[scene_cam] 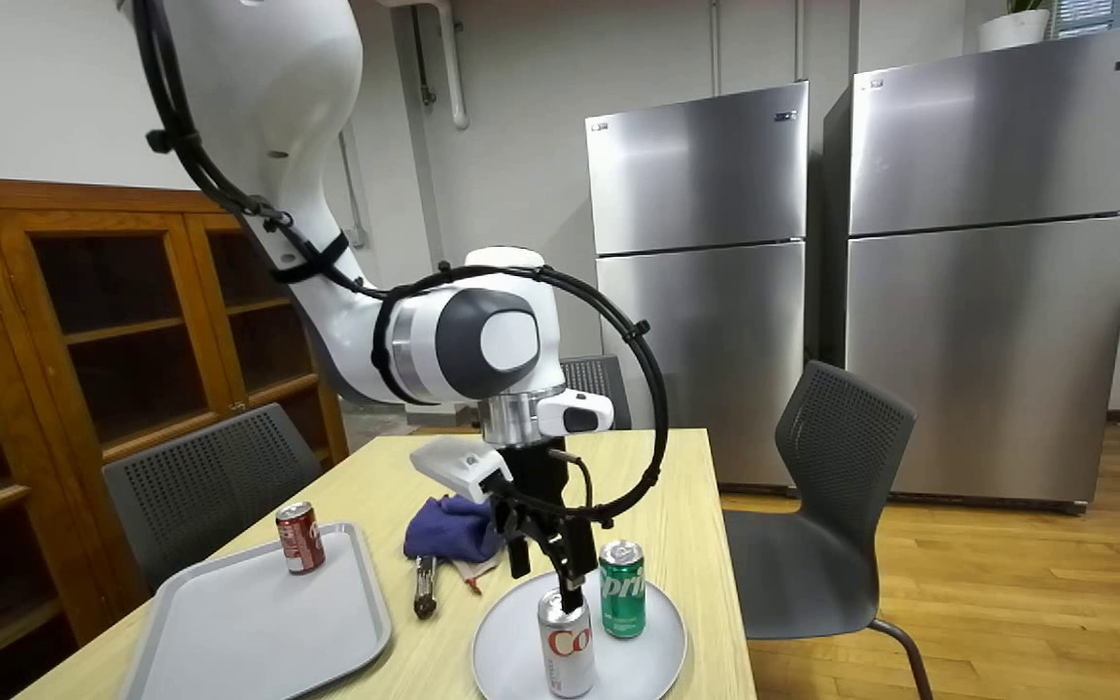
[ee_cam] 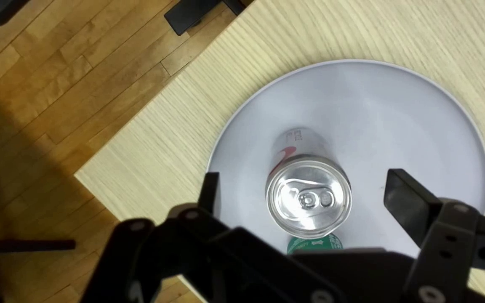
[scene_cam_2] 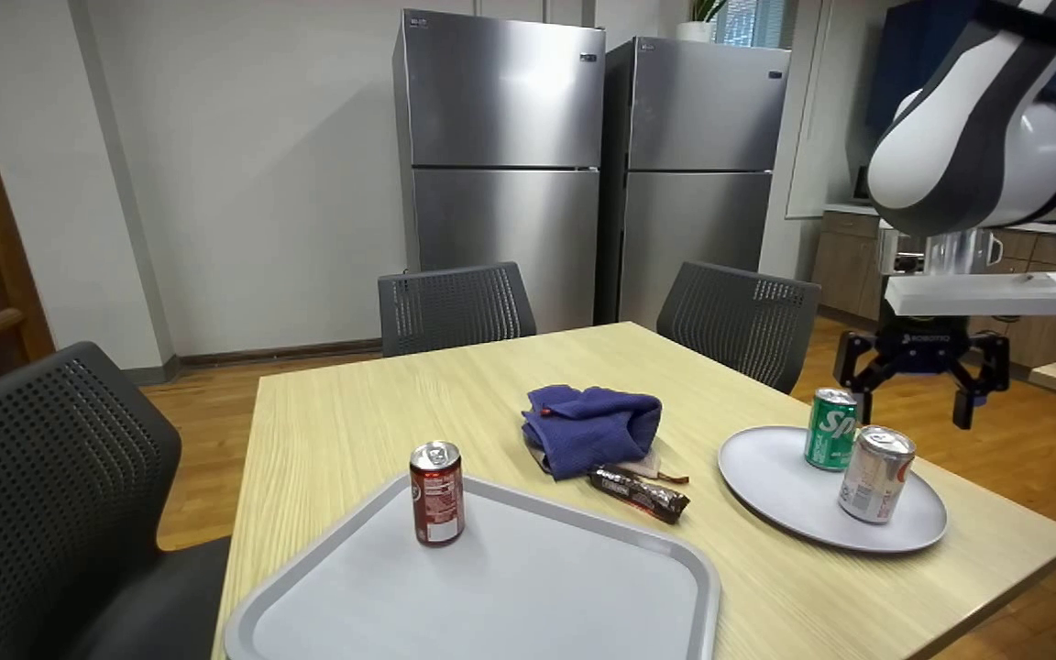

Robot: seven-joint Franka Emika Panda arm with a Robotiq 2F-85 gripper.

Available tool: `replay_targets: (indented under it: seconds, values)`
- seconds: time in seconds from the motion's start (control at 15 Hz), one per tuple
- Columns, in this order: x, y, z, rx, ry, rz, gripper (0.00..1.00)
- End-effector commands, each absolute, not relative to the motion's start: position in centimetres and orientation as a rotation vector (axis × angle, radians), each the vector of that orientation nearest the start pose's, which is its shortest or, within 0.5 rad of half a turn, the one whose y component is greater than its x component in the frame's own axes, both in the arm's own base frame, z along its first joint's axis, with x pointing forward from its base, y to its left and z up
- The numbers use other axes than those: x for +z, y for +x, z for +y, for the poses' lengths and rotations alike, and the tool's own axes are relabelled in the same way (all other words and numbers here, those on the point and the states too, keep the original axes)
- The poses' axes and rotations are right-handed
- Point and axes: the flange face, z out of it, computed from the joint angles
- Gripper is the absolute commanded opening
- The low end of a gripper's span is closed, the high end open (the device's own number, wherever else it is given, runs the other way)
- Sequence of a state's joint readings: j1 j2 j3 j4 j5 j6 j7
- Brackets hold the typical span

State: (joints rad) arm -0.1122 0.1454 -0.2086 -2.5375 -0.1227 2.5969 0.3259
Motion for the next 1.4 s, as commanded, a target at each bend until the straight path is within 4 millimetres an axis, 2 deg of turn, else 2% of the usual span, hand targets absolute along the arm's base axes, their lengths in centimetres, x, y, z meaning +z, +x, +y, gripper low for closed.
replay_targets:
  seconds: [0.0,0.53,1.07,1.13,1.2,1.33]
  values:
    - [20.6,42.5,-14.7,0.112,-3.082,0.862,1.0]
    - [18.5,43.5,-15.0,0.093,-3.066,0.885,1.0]
    - [17.2,44.8,-15.3,0.1,-3.073,0.865,1.0]
    - [17.1,45.0,-15.3,0.101,-3.073,0.861,0.75]
    - [17.0,45.1,-15.3,0.102,-3.077,0.854,0.74]
    - [16.8,45.3,-15.2,0.103,-3.083,0.842,0.58]
